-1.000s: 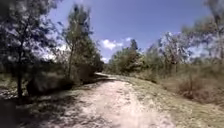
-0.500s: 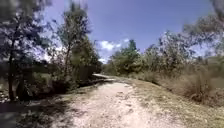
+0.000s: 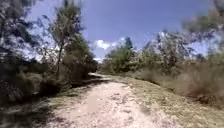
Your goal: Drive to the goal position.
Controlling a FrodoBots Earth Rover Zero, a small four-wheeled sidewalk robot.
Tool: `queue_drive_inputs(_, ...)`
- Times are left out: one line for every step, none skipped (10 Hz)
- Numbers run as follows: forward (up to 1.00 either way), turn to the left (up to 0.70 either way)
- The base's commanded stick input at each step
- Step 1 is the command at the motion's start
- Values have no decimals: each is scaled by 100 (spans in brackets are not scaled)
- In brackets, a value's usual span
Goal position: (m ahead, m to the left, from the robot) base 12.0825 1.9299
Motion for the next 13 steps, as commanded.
queue_drive_inputs(70, -35)
queue_drive_inputs(70, -35)
queue_drive_inputs(70, -35)
queue_drive_inputs(70, -35)
queue_drive_inputs(70, -17)
queue_drive_inputs(70, -4)
queue_drive_inputs(70, 0)
queue_drive_inputs(70, 0)
queue_drive_inputs(70, 0)
queue_drive_inputs(70, 0)
queue_drive_inputs(70, 0)
queue_drive_inputs(70, 0)
queue_drive_inputs(70, 0)
